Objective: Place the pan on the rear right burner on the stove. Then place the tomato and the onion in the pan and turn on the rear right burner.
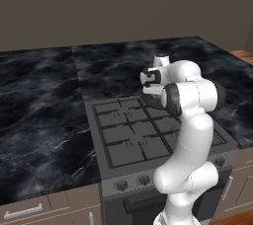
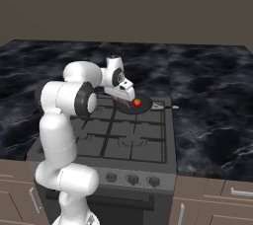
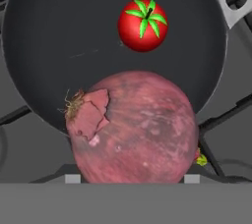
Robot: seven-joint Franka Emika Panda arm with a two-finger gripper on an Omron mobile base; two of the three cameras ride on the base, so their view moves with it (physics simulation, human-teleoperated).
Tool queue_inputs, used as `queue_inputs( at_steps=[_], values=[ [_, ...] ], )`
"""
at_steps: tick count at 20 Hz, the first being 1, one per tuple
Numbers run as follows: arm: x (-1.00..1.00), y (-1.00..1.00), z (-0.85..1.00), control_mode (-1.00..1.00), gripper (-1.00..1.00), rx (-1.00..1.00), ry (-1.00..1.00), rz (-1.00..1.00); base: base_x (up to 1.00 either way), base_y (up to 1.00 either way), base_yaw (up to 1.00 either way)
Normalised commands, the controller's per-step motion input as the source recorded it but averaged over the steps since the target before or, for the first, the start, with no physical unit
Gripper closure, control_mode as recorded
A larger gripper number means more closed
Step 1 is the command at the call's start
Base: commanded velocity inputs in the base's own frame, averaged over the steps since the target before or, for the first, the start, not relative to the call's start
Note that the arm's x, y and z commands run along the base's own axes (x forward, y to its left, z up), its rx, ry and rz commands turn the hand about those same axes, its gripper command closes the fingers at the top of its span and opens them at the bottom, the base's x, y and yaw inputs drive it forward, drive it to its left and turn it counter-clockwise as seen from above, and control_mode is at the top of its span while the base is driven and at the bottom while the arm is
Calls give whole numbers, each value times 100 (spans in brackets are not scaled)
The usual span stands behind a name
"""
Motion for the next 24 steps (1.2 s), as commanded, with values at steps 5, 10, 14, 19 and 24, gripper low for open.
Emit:
queue_inputs(
  at_steps=[5, 10, 14, 19, 24],
  values=[
    [39, -2, -21, -100, 100, 0, 0, 0, 0, 0, 0],
    [35, -4, -19, -100, 100, 0, 0, 0, 0, 0, 0],
    [16, -6, -18, -100, 100, 0, 0, 0, 0, 0, 0],
    [9, -13, -18, -100, 100, 0, 0, 0, 0, 0, 0],
    [3, -7, -18, -100, 100, 0, 0, 0, 0, 0, 0]
  ],
)
